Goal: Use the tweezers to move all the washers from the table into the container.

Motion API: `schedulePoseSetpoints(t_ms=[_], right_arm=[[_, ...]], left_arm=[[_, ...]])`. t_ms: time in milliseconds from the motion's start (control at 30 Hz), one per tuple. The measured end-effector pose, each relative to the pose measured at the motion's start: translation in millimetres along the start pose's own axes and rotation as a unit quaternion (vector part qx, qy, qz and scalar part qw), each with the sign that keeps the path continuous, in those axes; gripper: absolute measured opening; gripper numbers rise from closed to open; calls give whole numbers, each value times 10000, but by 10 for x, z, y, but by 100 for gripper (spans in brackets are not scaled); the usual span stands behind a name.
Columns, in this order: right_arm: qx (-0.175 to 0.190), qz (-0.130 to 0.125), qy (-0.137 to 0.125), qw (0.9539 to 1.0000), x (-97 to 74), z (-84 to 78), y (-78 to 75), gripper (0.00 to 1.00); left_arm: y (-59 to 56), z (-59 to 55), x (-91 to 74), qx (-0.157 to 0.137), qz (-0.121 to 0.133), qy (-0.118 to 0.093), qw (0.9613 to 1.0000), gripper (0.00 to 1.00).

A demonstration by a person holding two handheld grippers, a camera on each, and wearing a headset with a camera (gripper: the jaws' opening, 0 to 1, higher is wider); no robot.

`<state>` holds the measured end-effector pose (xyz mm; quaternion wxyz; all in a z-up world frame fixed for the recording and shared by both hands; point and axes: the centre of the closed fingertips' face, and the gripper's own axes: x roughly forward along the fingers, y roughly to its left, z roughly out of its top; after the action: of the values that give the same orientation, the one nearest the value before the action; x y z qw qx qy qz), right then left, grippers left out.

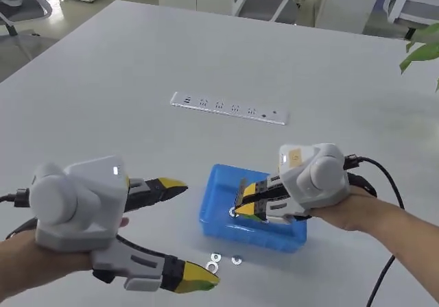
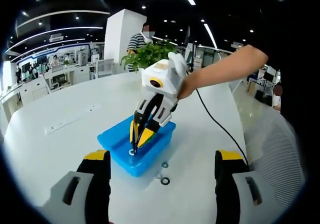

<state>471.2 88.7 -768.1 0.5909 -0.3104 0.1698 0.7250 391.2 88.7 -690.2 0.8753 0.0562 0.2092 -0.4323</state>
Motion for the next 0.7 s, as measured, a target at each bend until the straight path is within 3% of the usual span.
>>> schedulePoseSetpoints(t_ms=[267, 500, 700], right_arm=[[-35, 23, 24, 10000, -4, -6, 10, 8], [-67, 32, 51, 10000, -7, -5, 15, 8], [-108, 52, 59, 9999, -4, 2, 23, 8]], left_arm=[[193, 165, 196, 317, -22, -53, 9995, 67], [216, 212, 322, 492, -181, 23, 9986, 57], [323, 219, 405, 584, -186, 33, 9981, 45]])
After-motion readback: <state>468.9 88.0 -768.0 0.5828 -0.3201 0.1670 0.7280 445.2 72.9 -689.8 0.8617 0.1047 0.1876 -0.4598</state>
